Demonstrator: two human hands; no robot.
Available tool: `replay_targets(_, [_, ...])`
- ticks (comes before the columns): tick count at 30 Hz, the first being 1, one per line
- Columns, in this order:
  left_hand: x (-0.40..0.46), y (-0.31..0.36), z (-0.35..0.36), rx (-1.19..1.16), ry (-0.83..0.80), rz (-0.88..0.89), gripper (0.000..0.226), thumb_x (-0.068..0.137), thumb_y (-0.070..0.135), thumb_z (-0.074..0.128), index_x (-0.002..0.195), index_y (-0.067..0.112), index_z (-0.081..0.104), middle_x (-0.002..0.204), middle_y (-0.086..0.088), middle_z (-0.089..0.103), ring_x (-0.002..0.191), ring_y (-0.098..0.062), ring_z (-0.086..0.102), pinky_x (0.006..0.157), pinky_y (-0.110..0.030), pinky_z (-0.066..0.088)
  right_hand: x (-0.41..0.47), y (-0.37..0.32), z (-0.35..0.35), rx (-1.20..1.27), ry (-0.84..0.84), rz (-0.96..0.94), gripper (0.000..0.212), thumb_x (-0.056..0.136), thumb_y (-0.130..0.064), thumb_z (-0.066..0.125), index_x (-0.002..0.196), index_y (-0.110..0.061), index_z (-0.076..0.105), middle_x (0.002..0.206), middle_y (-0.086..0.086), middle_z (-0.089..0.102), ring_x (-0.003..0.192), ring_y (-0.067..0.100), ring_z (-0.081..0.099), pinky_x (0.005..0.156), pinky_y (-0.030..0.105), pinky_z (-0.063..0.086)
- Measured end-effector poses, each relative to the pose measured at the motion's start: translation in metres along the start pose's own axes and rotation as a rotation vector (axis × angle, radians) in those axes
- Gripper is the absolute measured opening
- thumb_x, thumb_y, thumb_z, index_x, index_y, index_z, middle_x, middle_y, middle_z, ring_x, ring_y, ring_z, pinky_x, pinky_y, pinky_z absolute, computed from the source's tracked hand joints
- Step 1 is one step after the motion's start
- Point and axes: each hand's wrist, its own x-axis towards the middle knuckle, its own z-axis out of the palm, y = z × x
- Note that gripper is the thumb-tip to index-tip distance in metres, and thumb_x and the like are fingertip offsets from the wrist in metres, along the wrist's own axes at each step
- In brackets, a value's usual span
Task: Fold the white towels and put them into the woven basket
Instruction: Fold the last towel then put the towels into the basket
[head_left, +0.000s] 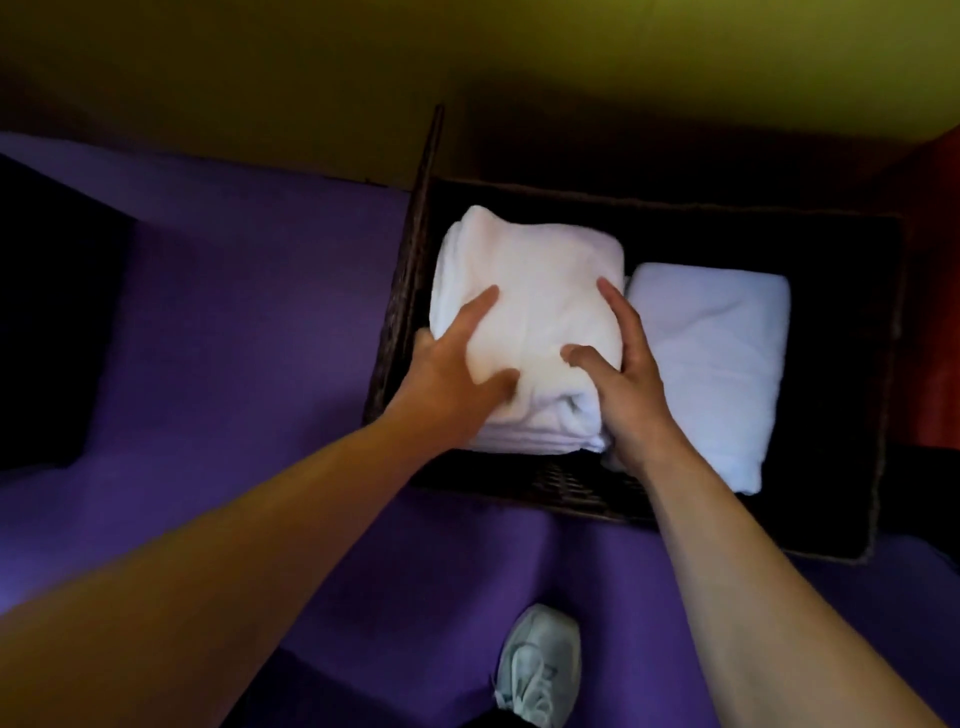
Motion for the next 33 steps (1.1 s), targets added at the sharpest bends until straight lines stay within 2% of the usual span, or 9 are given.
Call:
replay_targets(4, [0.006,-0.013,0.025,-0.03,0.043,0.014,0.077,0.091,0.029,0.071,0.148,0.057,0.028,0.132,0.002,0.027,0.123,-0.013,0.039,0.099,-0.018,0.034,0.016,0.02,0.001,-0.101,-0.01,-0.007,0.069,0.088,-0.015,0.07,0.139,-0.055,0.045,0.146,-0.018,0.049,0.127,0.001,0.052,0.104,0.028,0.05])
replay_targets(7, [0.016,-0.023,0.033,-0.007,0.039,-0.018,0.075,0.093,0.032,0.068,0.149,0.058,0.026,0.14,-0.004,0.029,0.135,-0.022,0.038,0.109,-0.027,0.036,0.027,0.035,0.001,-0.175,-0.023,-0.038,0.069,0.091,-0.018,0.067,0.145,-0.051,0.039,0.151,-0.02,0.042,0.132,-0.002,0.045,0.102,0.011,0.043])
replay_targets(11, [0.034,-0.039,0.047,0.18,-0.087,-0.084,0.06,0.102,0.034,0.048,0.155,0.046,0.023,0.157,-0.018,0.015,0.137,-0.036,0.038,0.115,-0.033,0.034,0.045,0.063,0.01,-0.557,-0.116,-0.029,0.071,0.098,-0.048,0.054,0.155,-0.051,0.012,0.168,0.001,0.007,0.152,0.016,0.015,0.124,0.035,0.018])
replay_targets(13, [0.038,-0.04,0.052,0.255,-0.114,-0.085,0.06,0.098,0.043,0.054,0.152,0.041,0.028,0.154,-0.019,0.03,0.128,-0.04,0.048,0.111,-0.046,0.042,0.044,0.074,0.015,-0.792,-0.157,-0.011,0.075,0.1,-0.051,0.047,0.157,-0.046,-0.002,0.168,0.01,-0.008,0.155,0.024,0.004,0.124,0.036,0.012])
replay_targets(15, [0.042,-0.043,0.053,0.352,-0.011,-0.023,0.068,0.09,0.056,0.063,0.146,0.039,0.029,0.148,-0.011,0.045,0.123,-0.035,0.053,0.108,-0.052,0.044,0.037,0.071,0.019,-0.946,-0.09,-0.051,0.075,0.103,-0.042,0.047,0.159,-0.036,-0.001,0.167,0.016,-0.006,0.154,0.03,0.008,0.122,0.039,0.021])
replay_targets(19, [0.029,-0.035,0.047,0.798,-0.004,0.224,0.086,0.099,0.033,0.057,0.16,0.031,-0.004,0.165,-0.014,-0.021,0.154,-0.036,-0.005,0.125,-0.046,0.014,0.024,0.053,0.022,-1.33,-0.024,-0.322,0.089,0.081,-0.015,0.078,0.156,-0.016,0.03,0.162,0.021,0.021,0.143,0.04,0.033,0.111,0.051,0.042])
replay_targets(22, [0.028,-0.036,0.051,1.062,-0.201,0.269,0.088,0.1,0.044,0.048,0.159,0.021,-0.013,0.165,-0.017,-0.021,0.153,-0.038,-0.012,0.125,-0.044,0.003,0.026,0.057,0.013,-1.521,-0.101,-0.504,0.089,0.055,-0.015,0.093,0.138,-0.015,0.058,0.147,0.02,0.05,0.131,0.038,0.052,0.112,0.048,0.039])
replay_targets(27, [0.049,-0.054,0.054,0.962,-0.374,0.136,0.091,0.099,0.009,0.05,0.158,0.037,-0.013,0.164,-0.01,-0.028,0.152,-0.034,-0.019,0.124,-0.049,0.013,0.032,0.051,0.004,-1.805,-0.309,-0.247,0.074,0.095,-0.027,0.056,0.158,-0.019,0.018,0.162,0.014,0.021,0.148,0.032,0.025,0.125,0.046,0.003])
replay_targets(33, [0.047,-0.033,0.039,1.054,-0.357,0.168,0.086,0.099,0.017,0.053,0.159,0.032,-0.006,0.166,-0.012,-0.02,0.153,-0.035,-0.015,0.123,-0.044,0.012,0.033,0.03,0.015,-1.643,-0.273,-0.193,0.07,0.09,-0.016,0.06,0.154,-0.019,0.03,0.155,0.011,0.034,0.143,0.031,0.033,0.124,0.041,0.009])
